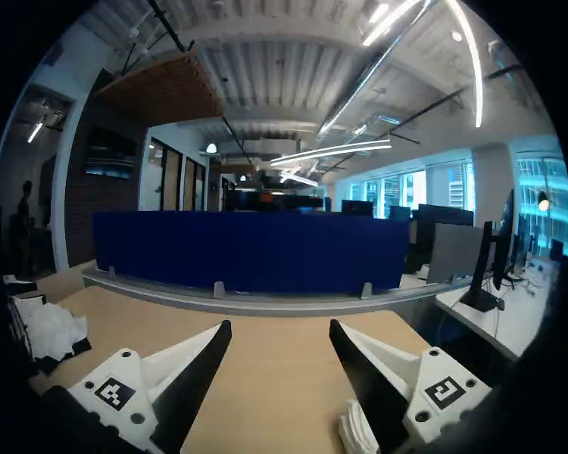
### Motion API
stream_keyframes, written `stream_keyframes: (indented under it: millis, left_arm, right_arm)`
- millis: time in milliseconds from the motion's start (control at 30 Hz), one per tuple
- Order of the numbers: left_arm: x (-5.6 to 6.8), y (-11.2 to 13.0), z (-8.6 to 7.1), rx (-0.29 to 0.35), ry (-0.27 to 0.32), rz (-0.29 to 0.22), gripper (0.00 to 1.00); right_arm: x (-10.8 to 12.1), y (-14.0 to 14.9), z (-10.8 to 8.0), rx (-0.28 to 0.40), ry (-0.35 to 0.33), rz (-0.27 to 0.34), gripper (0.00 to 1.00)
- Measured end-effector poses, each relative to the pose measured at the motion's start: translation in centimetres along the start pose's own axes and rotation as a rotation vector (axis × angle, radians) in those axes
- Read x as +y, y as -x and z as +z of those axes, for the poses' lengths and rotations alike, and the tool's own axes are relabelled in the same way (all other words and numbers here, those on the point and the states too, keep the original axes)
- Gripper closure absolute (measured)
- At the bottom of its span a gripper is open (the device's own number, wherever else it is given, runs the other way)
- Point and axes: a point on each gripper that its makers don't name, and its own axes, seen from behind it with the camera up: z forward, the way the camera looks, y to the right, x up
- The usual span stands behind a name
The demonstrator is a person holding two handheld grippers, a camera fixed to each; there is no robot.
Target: Fold towel
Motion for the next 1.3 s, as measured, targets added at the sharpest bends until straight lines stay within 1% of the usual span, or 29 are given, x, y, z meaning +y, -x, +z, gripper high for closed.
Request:
stream_keyframes:
  millis: [200,400,700,900,1133,1200,1300]
  left_arm:
    - [-1.1,2.0,0.1,0.017,-0.039,0.031,0.09]
    - [-1.1,4.0,0.1,0.041,-0.052,0.034,0.09]
    - [-1.9,7.1,1.0,0.071,-0.065,-0.001,0.10]
    - [-2.3,9.4,2.1,0.084,-0.070,-0.022,0.09]
    - [-3.1,12.5,3.0,0.090,-0.081,-0.028,0.10]
    - [-3.2,13.2,3.2,0.092,-0.085,-0.037,0.09]
    - [-3.3,13.1,3.2,0.104,-0.088,-0.053,0.09]
  right_arm:
    - [-1.2,-0.2,0.0,0.002,-0.010,0.012,0.00]
    - [-1.6,-0.3,0.0,0.008,-0.001,0.011,0.00]
    - [-2.7,-0.2,0.2,0.025,-0.004,-0.013,0.00]
    - [-3.1,1.5,0.4,0.025,-0.003,-0.017,0.00]
    - [-3.2,3.5,0.4,0.011,-0.001,-0.020,0.00]
    - [-3.2,3.8,0.5,0.011,0.000,-0.021,0.00]
    - [-3.3,3.9,0.7,0.008,-0.004,-0.021,0.00]
